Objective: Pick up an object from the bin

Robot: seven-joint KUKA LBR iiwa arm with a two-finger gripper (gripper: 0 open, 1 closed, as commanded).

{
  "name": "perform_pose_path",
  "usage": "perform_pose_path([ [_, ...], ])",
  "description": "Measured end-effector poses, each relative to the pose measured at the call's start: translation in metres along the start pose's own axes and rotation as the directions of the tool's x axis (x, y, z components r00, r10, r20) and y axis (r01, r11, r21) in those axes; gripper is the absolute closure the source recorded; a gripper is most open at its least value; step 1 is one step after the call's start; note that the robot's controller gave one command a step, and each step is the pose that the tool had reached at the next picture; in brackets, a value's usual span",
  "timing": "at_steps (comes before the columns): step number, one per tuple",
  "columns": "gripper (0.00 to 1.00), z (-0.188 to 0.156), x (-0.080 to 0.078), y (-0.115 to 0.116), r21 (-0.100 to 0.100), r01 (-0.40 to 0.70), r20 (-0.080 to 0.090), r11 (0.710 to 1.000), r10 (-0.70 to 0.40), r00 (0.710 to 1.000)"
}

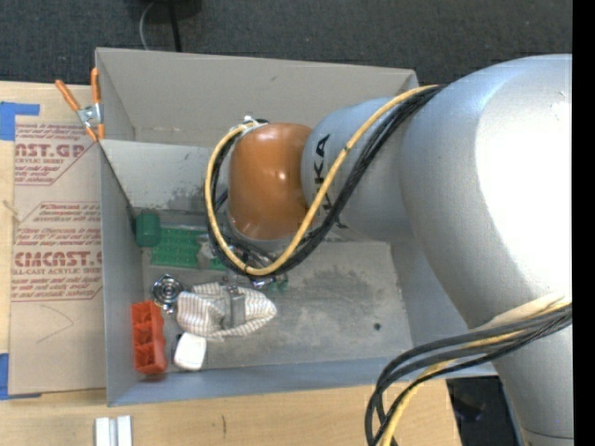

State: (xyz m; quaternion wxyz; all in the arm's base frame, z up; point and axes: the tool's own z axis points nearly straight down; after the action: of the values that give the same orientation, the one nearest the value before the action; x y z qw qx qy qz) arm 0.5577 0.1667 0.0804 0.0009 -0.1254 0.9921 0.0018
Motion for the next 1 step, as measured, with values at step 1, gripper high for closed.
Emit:
perform_pose_path([
  [1,0.0,0.0074,-0.006,-0.0031,0.001,0.138,0.0,0.99,-0.138,0.99],
])
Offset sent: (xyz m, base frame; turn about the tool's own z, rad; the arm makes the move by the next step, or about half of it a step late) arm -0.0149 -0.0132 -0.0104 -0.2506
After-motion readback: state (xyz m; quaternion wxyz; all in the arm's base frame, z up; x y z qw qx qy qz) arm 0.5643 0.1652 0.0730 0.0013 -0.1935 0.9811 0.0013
